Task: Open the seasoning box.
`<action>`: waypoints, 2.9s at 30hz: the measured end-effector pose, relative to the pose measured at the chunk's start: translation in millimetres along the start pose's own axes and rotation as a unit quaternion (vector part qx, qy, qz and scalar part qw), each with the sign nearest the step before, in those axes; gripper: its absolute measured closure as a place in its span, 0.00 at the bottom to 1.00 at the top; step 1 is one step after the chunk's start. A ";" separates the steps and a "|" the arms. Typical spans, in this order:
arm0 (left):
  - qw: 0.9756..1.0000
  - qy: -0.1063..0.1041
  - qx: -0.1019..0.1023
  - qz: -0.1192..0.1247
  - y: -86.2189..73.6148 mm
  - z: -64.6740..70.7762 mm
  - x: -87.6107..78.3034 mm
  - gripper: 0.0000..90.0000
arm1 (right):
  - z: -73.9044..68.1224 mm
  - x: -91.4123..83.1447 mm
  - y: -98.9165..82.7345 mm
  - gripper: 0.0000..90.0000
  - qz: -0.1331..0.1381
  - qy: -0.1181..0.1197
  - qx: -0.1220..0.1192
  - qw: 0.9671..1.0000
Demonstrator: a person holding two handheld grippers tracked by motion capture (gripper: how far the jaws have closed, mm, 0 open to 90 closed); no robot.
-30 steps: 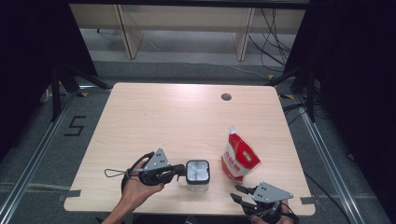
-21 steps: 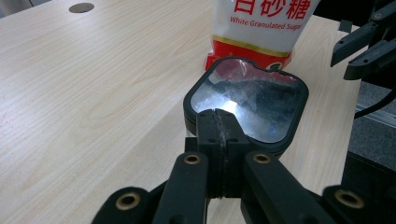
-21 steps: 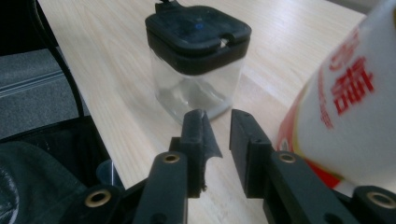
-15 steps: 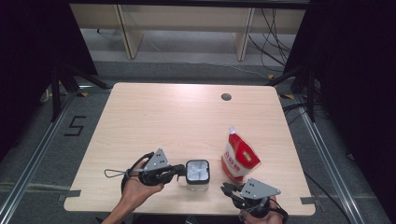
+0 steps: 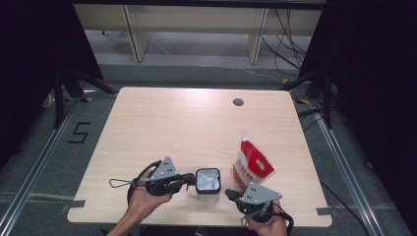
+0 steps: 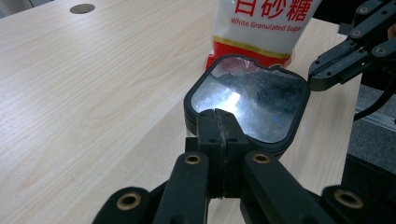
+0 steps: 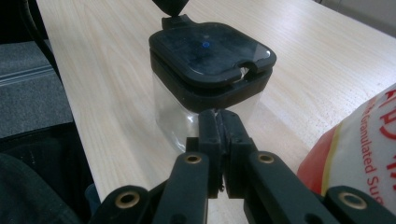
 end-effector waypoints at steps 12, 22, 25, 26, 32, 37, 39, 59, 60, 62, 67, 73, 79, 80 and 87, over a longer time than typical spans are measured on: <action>1.000 0.005 0.005 -0.001 -0.2 -0.9 -0.9 0.99 | 1.1 10.2 6.9 1.00 -0.001 0.002 -0.016 1.000; 1.000 0.006 0.020 0.001 -0.5 -0.2 -1.2 0.98 | 4.3 12.5 13.9 1.00 0.000 0.004 -0.024 1.000; 1.000 0.004 0.012 0.022 2.8 -0.2 -5.8 0.90 | 4.6 12.4 15.1 1.00 0.002 0.005 -0.024 1.000; 1.000 0.002 0.015 0.027 4.3 -1.0 -9.3 0.86 | 4.6 12.4 15.5 1.00 0.003 0.006 -0.024 1.000; 0.999 -0.001 0.019 0.026 -10.9 -9.0 -20.6 0.66 | 5.6 11.2 20.5 1.00 0.008 0.004 -0.022 1.000; 0.999 0.002 0.036 0.012 -26.3 -19.6 -18.1 0.59 | 6.1 11.0 24.9 1.00 0.013 0.003 -0.029 1.000; 0.999 -0.004 0.041 0.008 -32.4 -22.9 -14.2 0.59 | 6.1 11.4 26.0 1.00 0.016 0.004 -0.031 0.999; 0.997 -0.049 0.050 -0.020 -50.9 -16.4 20.4 0.80 | 1.0 15.4 50.7 1.00 0.038 0.007 -0.036 0.999; 0.997 -0.045 0.052 -0.021 -51.2 -16.3 20.0 0.81 | 1.6 15.8 52.4 1.00 0.041 0.006 -0.039 0.998; 0.997 -0.040 0.056 -0.025 -51.3 -16.0 19.7 0.81 | 1.1 15.8 55.1 1.00 0.040 0.008 -0.040 0.998; 0.997 -0.038 0.054 -0.026 -51.6 -13.9 19.8 0.82 | -1.1 17.2 62.7 1.00 0.043 0.011 -0.045 0.998; 0.997 -0.029 0.059 -0.027 -51.3 -13.4 19.5 0.82 | -4.1 20.3 70.3 1.00 0.046 0.014 -0.056 0.997; 0.997 -0.025 0.062 -0.032 -51.4 -13.4 19.3 0.82 | -9.4 26.3 80.8 1.00 0.052 0.020 -0.066 0.996; 0.997 -0.021 0.062 -0.034 -51.3 -13.5 19.0 0.82 | -10.4 27.6 82.0 1.00 0.051 0.022 -0.069 0.996; 0.998 -0.020 0.055 -0.031 -50.7 -11.6 19.9 0.82 | -18.2 37.7 90.5 1.00 0.045 0.027 -0.082 0.995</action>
Point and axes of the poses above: each handheld gripper's, and its own axes: x roughly forward along the jaws, y roughly out of its top, z roughly to its right, the point moved 7 cm from there along x, roughly forward along the jaws, and after that the axes turned 5 degrees about -x, right-handed, at the moved point
